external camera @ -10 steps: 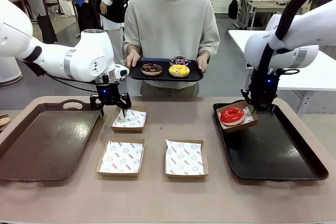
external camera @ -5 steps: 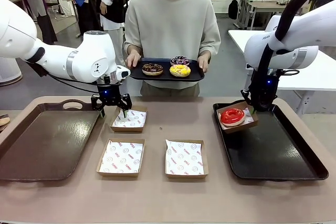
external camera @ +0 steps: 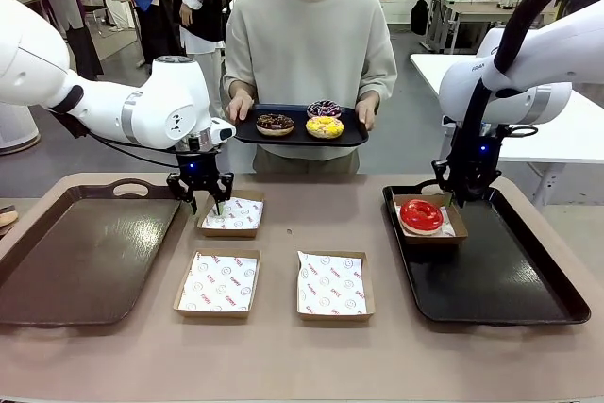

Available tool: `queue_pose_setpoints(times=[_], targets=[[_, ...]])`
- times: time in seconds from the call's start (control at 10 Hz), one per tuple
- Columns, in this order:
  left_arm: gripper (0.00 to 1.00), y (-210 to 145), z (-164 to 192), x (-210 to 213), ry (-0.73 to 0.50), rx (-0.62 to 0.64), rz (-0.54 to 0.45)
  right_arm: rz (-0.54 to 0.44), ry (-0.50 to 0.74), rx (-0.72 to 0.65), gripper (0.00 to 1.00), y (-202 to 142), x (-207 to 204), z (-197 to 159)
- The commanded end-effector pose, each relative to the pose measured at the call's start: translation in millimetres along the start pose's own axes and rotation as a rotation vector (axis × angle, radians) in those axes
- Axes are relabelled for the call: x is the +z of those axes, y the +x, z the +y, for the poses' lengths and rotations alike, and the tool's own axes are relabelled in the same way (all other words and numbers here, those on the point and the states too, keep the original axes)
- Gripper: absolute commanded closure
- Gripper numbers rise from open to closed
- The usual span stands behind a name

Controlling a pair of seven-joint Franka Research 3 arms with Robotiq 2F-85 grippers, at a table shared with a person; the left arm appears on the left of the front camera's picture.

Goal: Individually package the donuts and arrange them on the tray.
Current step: Place the picked Paper togo box on the Handle tray while simultaneously picking up another Paper togo box from the table with the other hand.

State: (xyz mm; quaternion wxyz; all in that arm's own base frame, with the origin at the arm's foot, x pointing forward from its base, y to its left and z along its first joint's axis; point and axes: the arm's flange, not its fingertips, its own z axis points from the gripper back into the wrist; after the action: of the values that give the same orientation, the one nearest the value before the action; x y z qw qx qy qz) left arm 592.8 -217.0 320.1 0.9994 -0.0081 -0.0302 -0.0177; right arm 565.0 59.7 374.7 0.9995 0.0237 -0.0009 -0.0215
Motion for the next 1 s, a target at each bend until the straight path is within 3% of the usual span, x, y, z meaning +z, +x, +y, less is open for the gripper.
queue_pose_setpoints(times=[0.0, 0.1, 0.2, 0.3, 0.7, 0.9], targets=[[1.00, 5.0, -2.1, 2.1, -0.001, -0.016, 0.002, 0.014, 0.020, -0.011, 0.00, 5.2, 2.1, -0.3], [0.93, 5.3, -2.3, 1.9, -0.004, -0.016, 0.008, 0.015, 0.023, -0.013, 0.14, 5.3, 2.2, -1.1], [1.00, 5.5, -2.6, 2.3, -0.005, -0.017, 0.009, 0.017, 0.024, -0.015, 0.04, 5.3, 2.6, -1.7], [1.00, 5.5, -2.5, 3.0, -0.005, -0.018, 0.009, 0.019, 0.027, -0.016, 0.00, 5.0, 2.7, -2.3], [1.00, 5.5, -1.9, 5.6, 0.003, -0.023, 0.007, 0.028, 0.042, -0.027, 0.00, 2.4, 4.8, -4.4], [1.00, 0.8, -0.7, 16.1, -0.006, -0.016, 0.038, 0.047, 0.107, -0.043, 0.00, -16.7, 19.3, -8.5]])
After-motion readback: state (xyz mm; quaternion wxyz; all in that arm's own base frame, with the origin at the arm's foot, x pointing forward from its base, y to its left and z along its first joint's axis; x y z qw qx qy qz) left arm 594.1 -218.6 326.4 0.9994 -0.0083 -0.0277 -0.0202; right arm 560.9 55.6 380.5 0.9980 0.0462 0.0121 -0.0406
